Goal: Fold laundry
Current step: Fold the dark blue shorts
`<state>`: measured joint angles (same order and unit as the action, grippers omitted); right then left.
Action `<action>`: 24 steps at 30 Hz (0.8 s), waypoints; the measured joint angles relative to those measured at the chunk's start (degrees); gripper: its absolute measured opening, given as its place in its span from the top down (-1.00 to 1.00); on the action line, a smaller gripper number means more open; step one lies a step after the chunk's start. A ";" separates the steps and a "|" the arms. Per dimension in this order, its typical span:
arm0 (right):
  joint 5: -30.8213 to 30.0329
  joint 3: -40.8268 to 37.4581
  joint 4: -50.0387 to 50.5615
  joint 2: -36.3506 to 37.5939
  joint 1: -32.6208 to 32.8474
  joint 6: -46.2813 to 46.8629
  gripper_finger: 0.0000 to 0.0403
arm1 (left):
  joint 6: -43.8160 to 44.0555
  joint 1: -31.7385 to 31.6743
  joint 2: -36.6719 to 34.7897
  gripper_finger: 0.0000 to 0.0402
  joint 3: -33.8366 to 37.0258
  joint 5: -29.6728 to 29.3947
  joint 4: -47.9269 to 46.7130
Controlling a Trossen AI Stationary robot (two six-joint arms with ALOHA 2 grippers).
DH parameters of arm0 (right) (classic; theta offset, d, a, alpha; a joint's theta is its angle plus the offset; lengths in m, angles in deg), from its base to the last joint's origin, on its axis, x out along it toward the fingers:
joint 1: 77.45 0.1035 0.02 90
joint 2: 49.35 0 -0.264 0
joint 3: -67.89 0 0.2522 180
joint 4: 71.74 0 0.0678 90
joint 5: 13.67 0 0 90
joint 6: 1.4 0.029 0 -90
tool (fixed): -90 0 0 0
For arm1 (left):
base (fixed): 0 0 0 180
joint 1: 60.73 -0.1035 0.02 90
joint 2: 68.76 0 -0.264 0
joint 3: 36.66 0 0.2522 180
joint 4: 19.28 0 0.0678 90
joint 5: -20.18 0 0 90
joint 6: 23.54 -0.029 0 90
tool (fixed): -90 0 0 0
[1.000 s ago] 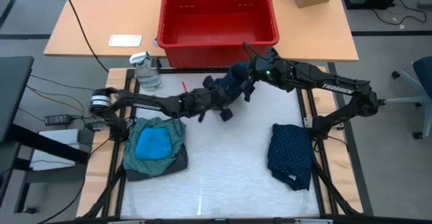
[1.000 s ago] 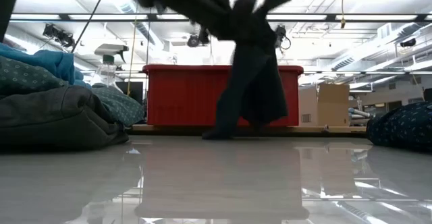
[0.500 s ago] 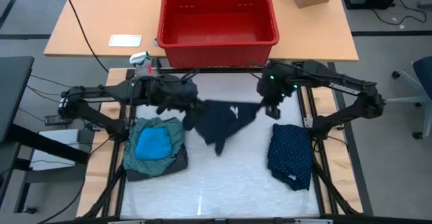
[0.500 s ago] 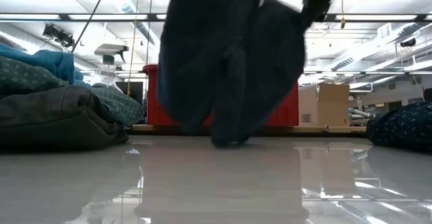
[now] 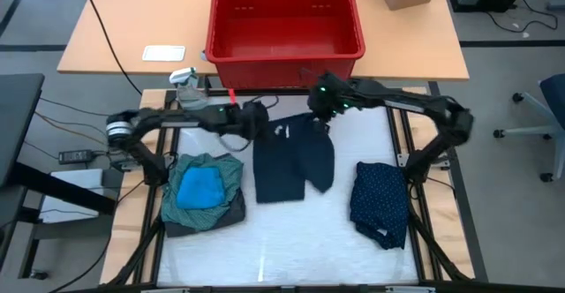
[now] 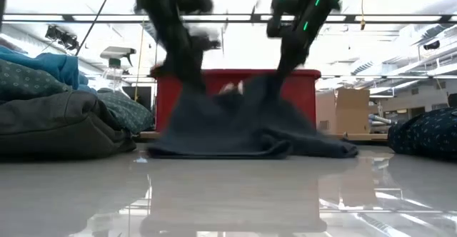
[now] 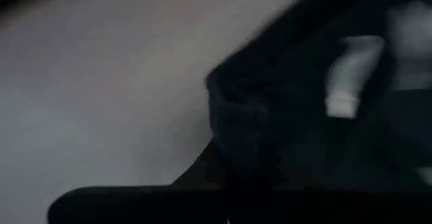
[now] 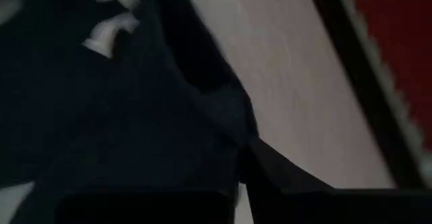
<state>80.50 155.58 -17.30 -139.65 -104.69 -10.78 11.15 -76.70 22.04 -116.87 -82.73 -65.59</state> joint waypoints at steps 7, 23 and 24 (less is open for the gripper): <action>4.14 -0.22 1.26 -10.69 -7.52 9.45 0.48 | 10.78 -9.80 7.65 0.67 4.56 12.30 3.21; 12.36 -9.70 8.46 -11.61 6.35 18.93 0.37 | 8.97 -8.18 6.89 0.57 4.44 14.48 -3.55; 12.40 -11.61 7.91 -11.65 7.42 19.38 0.37 | 8.43 -7.39 6.76 0.57 3.70 16.63 -2.64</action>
<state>92.90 143.98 -9.39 -151.30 -97.27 8.60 19.58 -84.09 28.79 -113.17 -66.10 -68.23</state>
